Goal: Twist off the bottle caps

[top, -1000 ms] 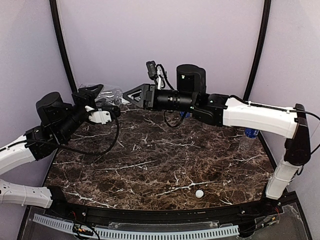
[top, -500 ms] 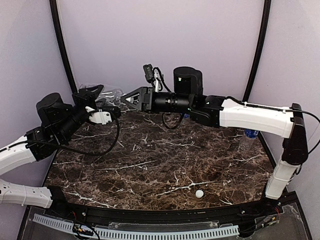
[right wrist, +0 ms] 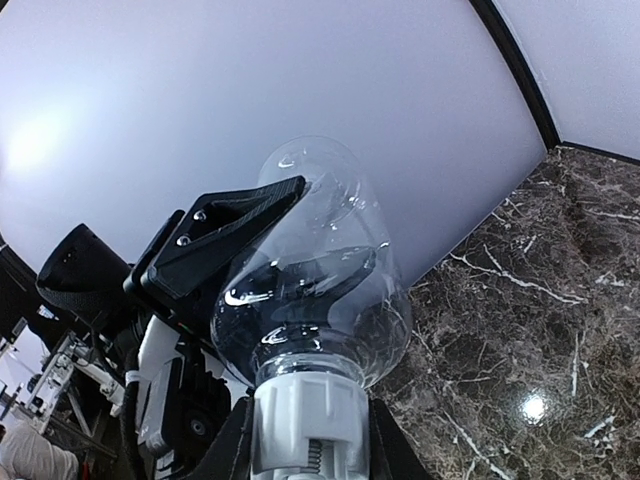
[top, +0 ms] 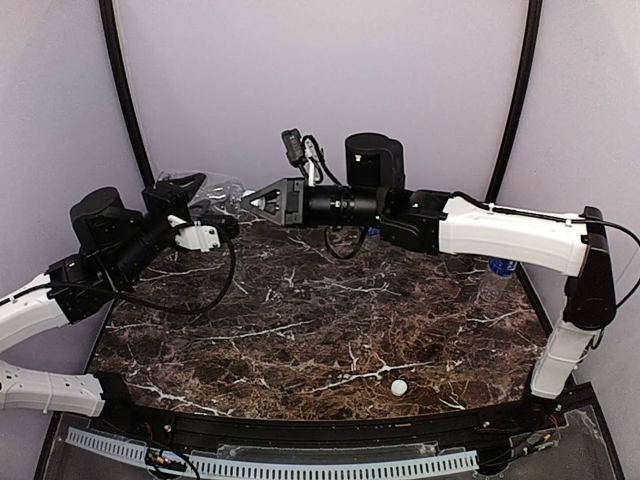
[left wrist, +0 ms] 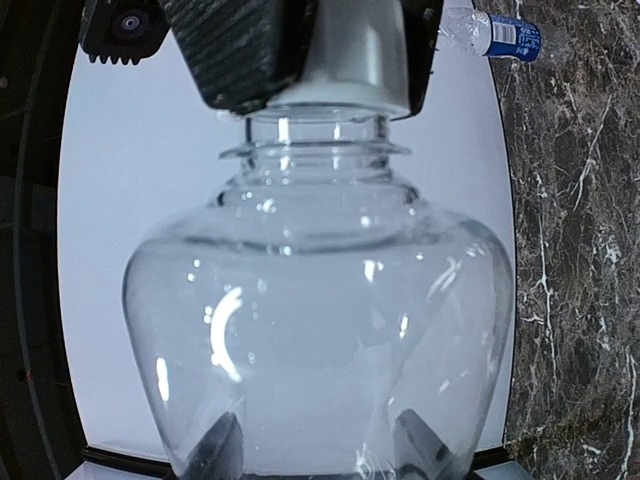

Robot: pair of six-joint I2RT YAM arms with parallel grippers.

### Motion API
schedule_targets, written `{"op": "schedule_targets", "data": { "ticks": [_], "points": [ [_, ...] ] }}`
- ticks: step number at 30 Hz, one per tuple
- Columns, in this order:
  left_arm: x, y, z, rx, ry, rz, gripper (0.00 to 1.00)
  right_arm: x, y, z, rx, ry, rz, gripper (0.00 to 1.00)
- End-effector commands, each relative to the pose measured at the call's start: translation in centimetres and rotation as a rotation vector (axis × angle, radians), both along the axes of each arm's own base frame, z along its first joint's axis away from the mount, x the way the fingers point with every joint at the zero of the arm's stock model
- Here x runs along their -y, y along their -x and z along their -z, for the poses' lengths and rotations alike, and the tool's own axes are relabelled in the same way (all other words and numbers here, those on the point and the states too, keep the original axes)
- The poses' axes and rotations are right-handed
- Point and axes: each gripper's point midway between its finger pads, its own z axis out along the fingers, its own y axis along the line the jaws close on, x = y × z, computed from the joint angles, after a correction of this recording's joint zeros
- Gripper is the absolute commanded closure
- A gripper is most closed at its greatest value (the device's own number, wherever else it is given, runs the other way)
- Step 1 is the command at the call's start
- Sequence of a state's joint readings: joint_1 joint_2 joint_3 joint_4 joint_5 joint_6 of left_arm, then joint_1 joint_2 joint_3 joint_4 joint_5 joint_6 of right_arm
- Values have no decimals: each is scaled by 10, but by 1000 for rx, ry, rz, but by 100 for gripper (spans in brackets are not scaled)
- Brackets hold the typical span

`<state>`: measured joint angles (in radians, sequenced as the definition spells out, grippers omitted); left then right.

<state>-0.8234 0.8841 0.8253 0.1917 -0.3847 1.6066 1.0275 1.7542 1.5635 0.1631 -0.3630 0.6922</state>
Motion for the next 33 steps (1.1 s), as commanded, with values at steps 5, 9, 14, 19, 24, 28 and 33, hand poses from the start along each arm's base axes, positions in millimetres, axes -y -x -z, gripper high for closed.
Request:
{"op": "schedule_targets", "data": {
  "ticks": [5, 9, 14, 19, 24, 28, 33],
  "points": [
    [14, 44, 39, -377, 24, 205, 55, -17, 59, -6, 680, 179, -112, 100],
    [16, 60, 51, -519, 36, 249, 55, -18, 76, 6, 926, 280, -122, 100],
    [19, 84, 63, -673, 19, 320, 55, -18, 96, 24, 1277, 421, -130, 100],
    [17, 105, 79, -813, -22, 360, 54, -9, 127, 51, 1668, 486, -228, 100],
    [16, 115, 87, -881, -40, 377, 53, -7, 125, 63, 1992, 669, -212, 100],
    [16, 115, 88, -894, -44, 374, 53, -5, 117, 65, 2204, 796, -163, 100],
    [16, 113, 91, -897, -53, 364, 53, 0, 114, 53, 2264, 815, -127, 100]
  ]
}}
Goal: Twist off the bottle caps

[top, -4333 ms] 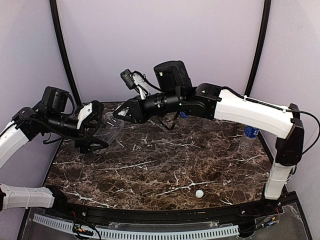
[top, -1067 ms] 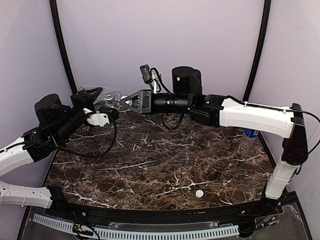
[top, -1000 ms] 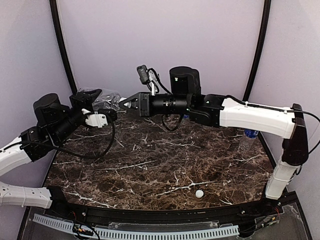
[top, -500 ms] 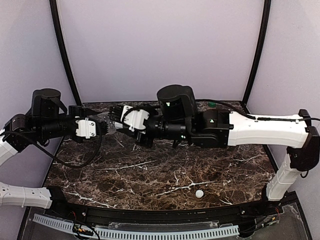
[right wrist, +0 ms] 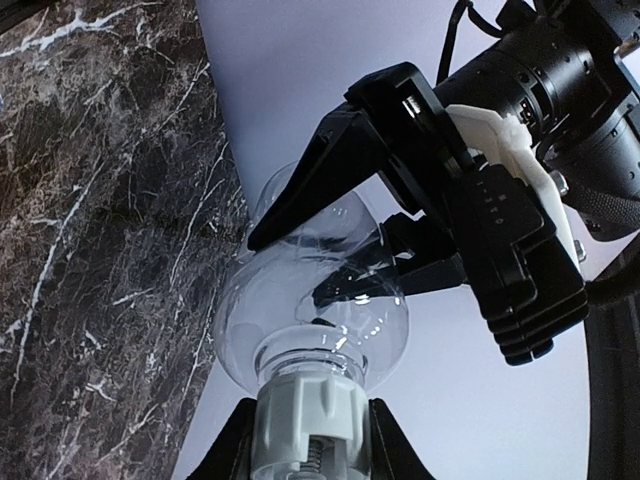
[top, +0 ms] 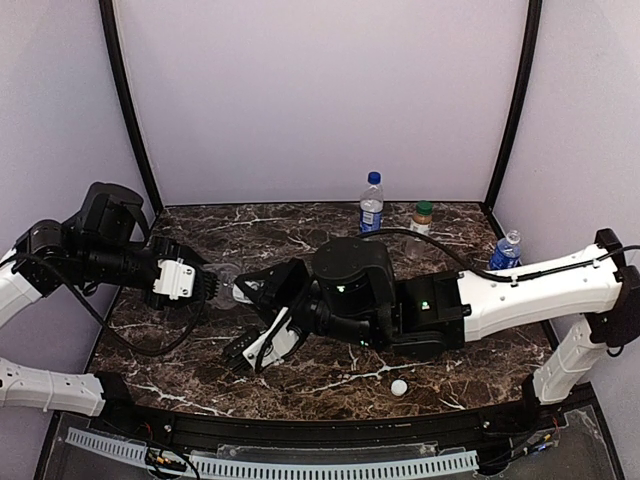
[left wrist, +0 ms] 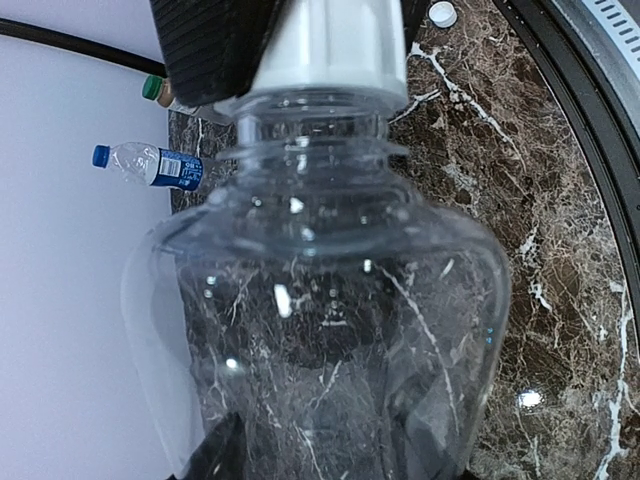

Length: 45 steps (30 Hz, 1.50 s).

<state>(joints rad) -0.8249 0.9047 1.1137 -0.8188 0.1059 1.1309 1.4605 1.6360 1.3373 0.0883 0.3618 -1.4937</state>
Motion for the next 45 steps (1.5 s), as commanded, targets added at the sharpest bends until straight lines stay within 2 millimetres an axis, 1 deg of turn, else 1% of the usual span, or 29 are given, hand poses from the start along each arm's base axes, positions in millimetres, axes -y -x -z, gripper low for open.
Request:
{"op": "schedule_targets", "data": {
  "ticks": [1, 2, 3, 4, 6, 7, 8, 10, 13, 14, 15, 16, 17, 18, 19, 20, 21, 22, 23, 24, 25, 27, 29, 31, 33, 37, 41, 45],
  "points": [
    [7, 8, -10, -3, 29, 50, 53, 3, -2, -17, 151, -6, 1, 100],
    [7, 6, -9, 0, 28, 45, 53, 3, -2, -22, 147, -41, 3, 100],
    [8, 5, -11, 8, 36, 41, 53, 3, -1, -34, 138, -105, 6, 96],
    [7, 2, -10, 16, 34, 27, 53, 5, -1, -41, 120, -159, 8, 77],
    [9, -6, -16, 51, 57, -2, 53, 10, -2, -59, 40, -274, 17, 41],
    [8, -9, -17, 60, 62, -16, 53, 14, -4, -66, -15, -313, 26, 33],
    [7, -13, -18, 76, 58, -37, 52, 18, -7, -71, -79, -345, 35, 22],
    [8, -22, -25, 118, 75, -66, 53, 29, -13, -78, -192, -397, 48, 14],
    [4, -36, -31, 178, 80, -127, 53, 46, -18, -85, -390, -476, 46, 9],
    [5, -41, -38, 207, 99, -141, 52, 50, -22, -84, -486, -489, 45, 7],
    [2, -48, -37, 236, 89, -172, 52, 53, -21, -79, -615, -474, 29, 4],
    [4, -54, -46, 284, 108, -185, 52, 58, -27, -82, -750, -494, 36, 2],
    [-2, -64, -44, 324, 88, -234, 52, 62, -35, -85, -892, -530, 46, 1],
    [-1, -73, -55, 393, 104, -250, 52, 64, -43, -86, -1045, -559, 56, 1],
    [-8, -82, -52, 442, 73, -302, 52, 67, -54, -88, -1192, -596, 79, 1],
    [-7, -90, -66, 526, 86, -313, 52, 71, -67, -87, -1331, -631, 123, 2],
    [-12, -96, -61, 563, 51, -344, 52, 72, -78, -85, -1473, -665, 162, 3],
    [-12, -100, -72, 634, 53, -347, 52, 73, -85, -88, -1589, -693, 175, 6],
    [-15, -103, -69, 656, 34, -362, 52, 72, -92, -87, -1704, -722, 202, 9],
    [-15, -105, -77, 693, 41, -367, 52, 69, -97, -84, -1793, -735, 216, 11],
    [-17, -106, -80, 705, 40, -379, 52, 65, -99, -84, -1872, -743, 231, 14],
    [-17, -107, -86, 728, 41, -383, 52, 56, -104, -76, -1990, -755, 293, 17],
    [-18, -107, -86, 746, 27, -379, 52, 48, -106, -71, -2072, -763, 309, 19],
    [-18, -107, -93, 783, 41, -377, 52, 42, -107, -70, -2127, -775, 291, 19],
    [-17, -104, -94, 805, 39, -359, 52, 36, -109, -75, -2152, -789, 259, 19],
    [-19, -102, -93, 830, 26, -347, 52, 22, -109, -81, -2190, -761, 200, 26],
    [-20, -101, -95, 841, 26, -347, 52, 10, -111, -71, -2250, -738, 202, 29],
    [-20, -101, -98, 855, 28, -344, 52, 1, -111, -67, -2283, -710, 196, 33]
  ]
}}
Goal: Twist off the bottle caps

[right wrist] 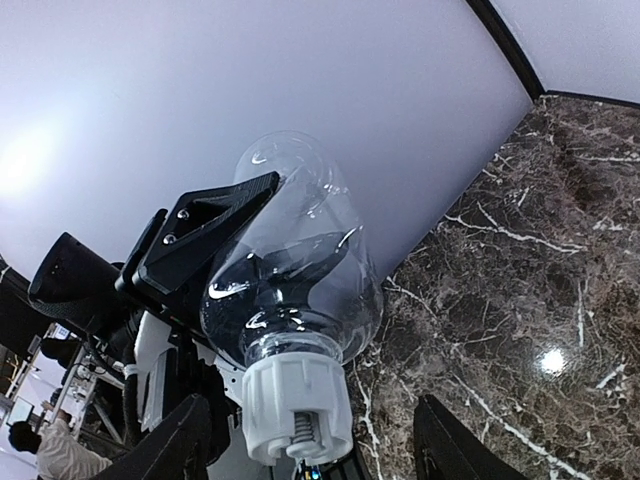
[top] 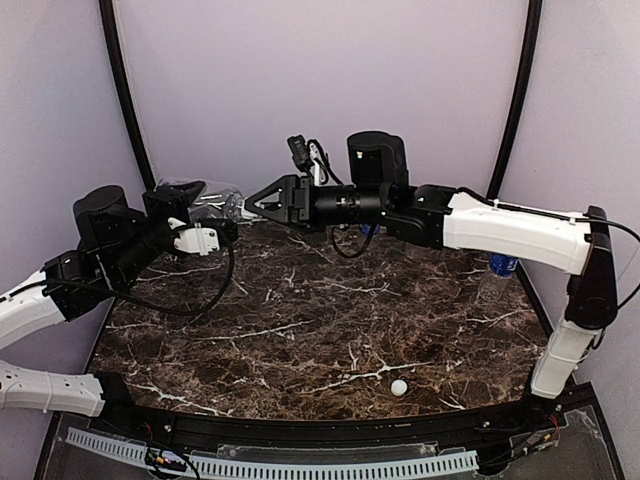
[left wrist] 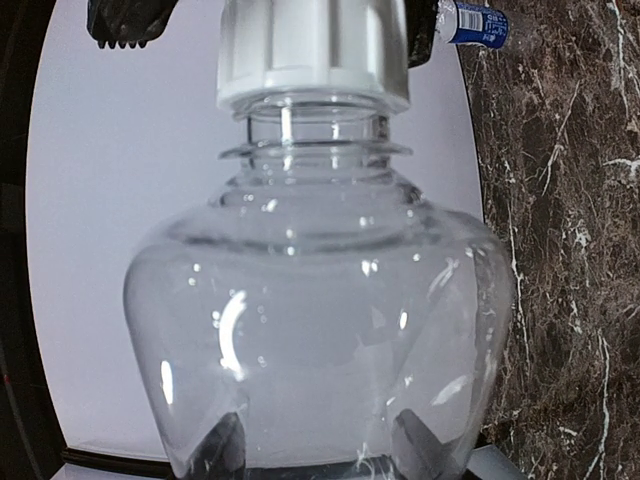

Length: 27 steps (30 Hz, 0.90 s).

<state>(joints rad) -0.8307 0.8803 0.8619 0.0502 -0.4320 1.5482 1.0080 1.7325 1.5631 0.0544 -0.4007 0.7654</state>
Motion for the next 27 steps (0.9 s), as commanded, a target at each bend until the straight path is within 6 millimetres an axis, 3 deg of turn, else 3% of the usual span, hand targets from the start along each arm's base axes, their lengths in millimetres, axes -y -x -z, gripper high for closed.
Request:
{"op": "schedule_targets", "data": {
  "ticks": [1, 11, 16, 19, 20, 23, 27],
  "points": [
    [-3, 3, -12, 50, 21, -4, 52, -13, 5, -15, -31, -68, -59, 35],
    [-1, 3, -9, 42, 22, 1, 52, -16, 16, -26, 1, -110, -135, 100],
    [1, 8, -4, -16, 46, 27, 52, -11, 17, -25, 202, -17, -81, 100],
    [0, 18, 16, -147, 24, 59, 52, -7, 26, -24, 539, 138, 7, 100],
    [3, 24, 12, -179, 55, 93, 53, -8, 34, -24, 665, 177, 17, 100],
    [4, 50, 32, -329, 14, 185, 53, -12, 71, -24, 1034, 264, -26, 100],
    [9, 77, 34, -467, 26, 287, 53, -14, 89, -10, 1425, 448, -3, 100]
  ]
}}
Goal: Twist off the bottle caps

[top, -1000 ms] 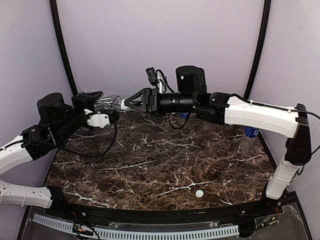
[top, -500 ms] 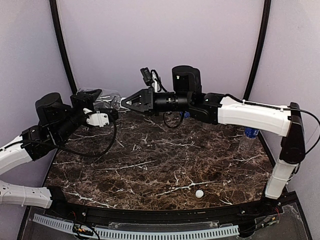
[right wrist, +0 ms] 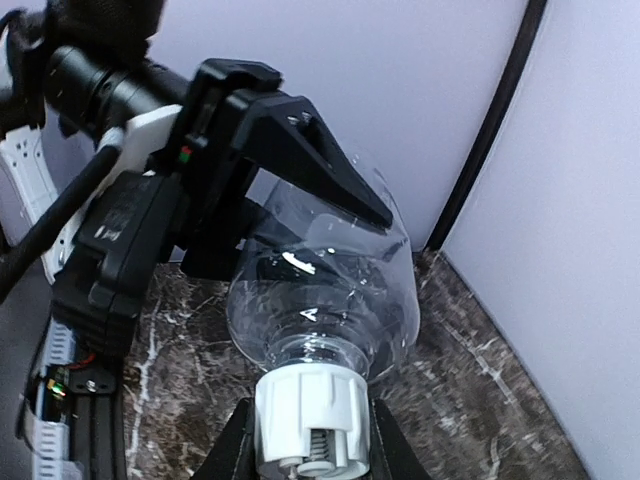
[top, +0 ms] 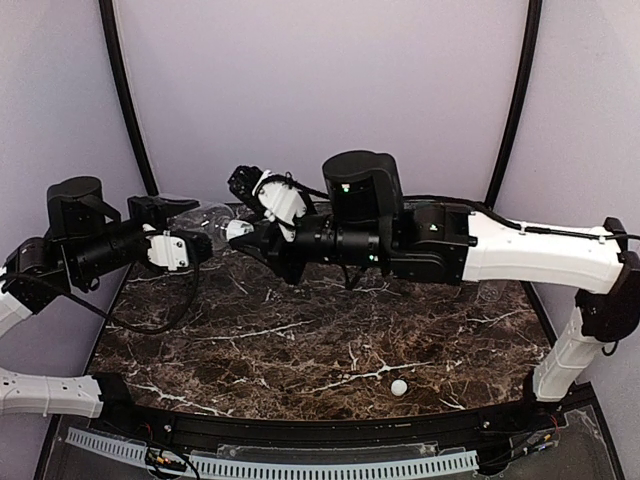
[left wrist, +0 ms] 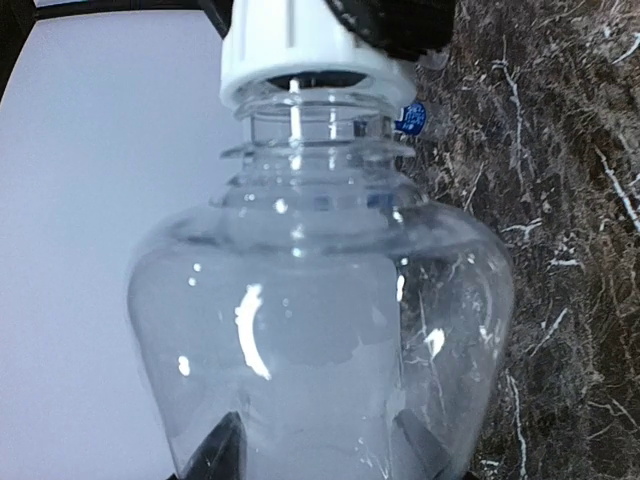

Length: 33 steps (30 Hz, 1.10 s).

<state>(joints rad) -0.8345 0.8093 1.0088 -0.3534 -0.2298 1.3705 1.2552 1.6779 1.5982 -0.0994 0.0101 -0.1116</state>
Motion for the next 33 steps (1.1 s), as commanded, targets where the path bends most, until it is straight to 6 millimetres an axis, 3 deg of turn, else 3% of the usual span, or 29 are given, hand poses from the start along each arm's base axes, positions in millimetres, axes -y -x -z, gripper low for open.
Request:
{"op": "schedule_targets", "data": {
  "ticks": [1, 7, 11, 15, 33],
  "points": [
    [7, 36, 31, -251, -21, 133, 53, 1, 26, 1, 633, 211, 20, 100],
    [4, 50, 51, -356, -85, 160, 53, -3, 45, 8, 1205, 415, 85, 100],
    [5, 60, 58, -421, -89, 191, 53, -1, 44, 0, 1401, 474, 149, 100],
    [4, 65, 66, -462, -104, 198, 53, 5, 45, 6, 1599, 541, 162, 100],
    [4, 64, 67, -463, -89, 184, 53, 5, 38, 11, 1672, 572, 204, 100]
  ]
}}
